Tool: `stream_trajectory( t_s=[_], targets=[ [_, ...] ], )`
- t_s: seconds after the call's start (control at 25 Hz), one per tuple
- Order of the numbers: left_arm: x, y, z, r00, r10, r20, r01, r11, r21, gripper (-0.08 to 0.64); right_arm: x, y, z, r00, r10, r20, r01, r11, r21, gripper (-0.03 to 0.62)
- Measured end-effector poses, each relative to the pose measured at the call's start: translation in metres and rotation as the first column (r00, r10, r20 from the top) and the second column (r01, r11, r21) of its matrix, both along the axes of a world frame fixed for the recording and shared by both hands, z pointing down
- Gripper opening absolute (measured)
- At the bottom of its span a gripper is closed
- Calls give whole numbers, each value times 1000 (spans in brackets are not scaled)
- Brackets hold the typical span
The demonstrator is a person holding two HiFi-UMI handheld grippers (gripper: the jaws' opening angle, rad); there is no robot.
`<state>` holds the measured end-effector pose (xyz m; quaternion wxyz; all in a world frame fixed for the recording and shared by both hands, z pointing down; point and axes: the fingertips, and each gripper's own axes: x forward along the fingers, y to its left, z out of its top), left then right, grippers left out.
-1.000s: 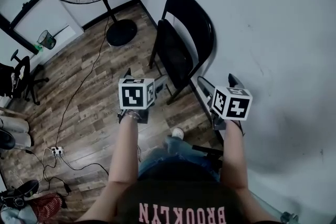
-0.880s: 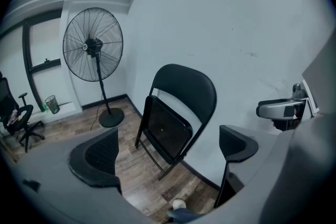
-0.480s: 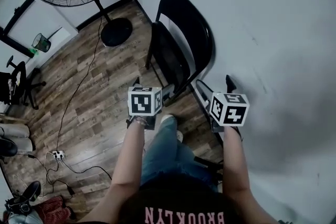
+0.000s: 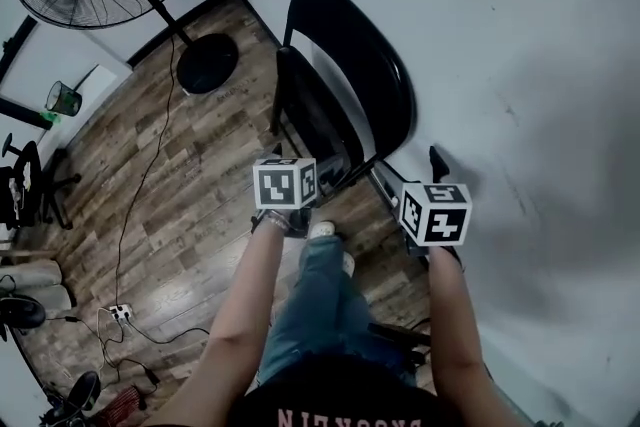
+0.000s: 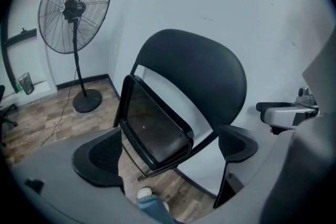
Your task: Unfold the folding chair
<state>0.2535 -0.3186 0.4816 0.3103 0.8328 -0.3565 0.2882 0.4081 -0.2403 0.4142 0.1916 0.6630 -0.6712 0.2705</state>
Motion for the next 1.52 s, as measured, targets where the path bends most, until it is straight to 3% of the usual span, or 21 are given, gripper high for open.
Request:
stream_trajectory(
  t_s=[0.16,0.36,0.52,0.72,0.88,1.12,1.2,1.48,1.52],
  targets=[
    [17,-22,21,997,-28,-67,23,997,-74,569,1,-13,8,1000,11,-7,-11,1000,-14,463],
    [53,-40,45,965,-54,-256,3,981,-196,568,0,-21,17,1000,24,-13,-24,999,-40,459],
    [70,-50,65,949,-90,-304,6,964,-267,558,2,-23,23,999,42,-11,-43,997,-57,446],
    [78,-69,74,910,-204,-361,74,937,-341,370,3,-36,25,999,38,-17,-39,998,-50,434],
    [80,-73,86,875,-297,-381,113,893,-436,151,5,-48,25,999,40,-25,-41,998,-38,417],
    [86,-72,84,788,-396,-471,100,838,-537,64,12,-64,20,998,52,-45,-53,998,-31,367],
    [86,-71,85,769,-423,-479,99,820,-564,56,13,-70,19,998,51,-47,-52,998,-22,342],
    [86,-70,84,769,-420,-482,94,820,-565,54,12,-94,4,995,0,-99,6,998,61,249],
    [86,-70,84,769,-418,-483,94,821,-563,54,13,-97,2,995,3,-102,4,998,68,203]
  ],
)
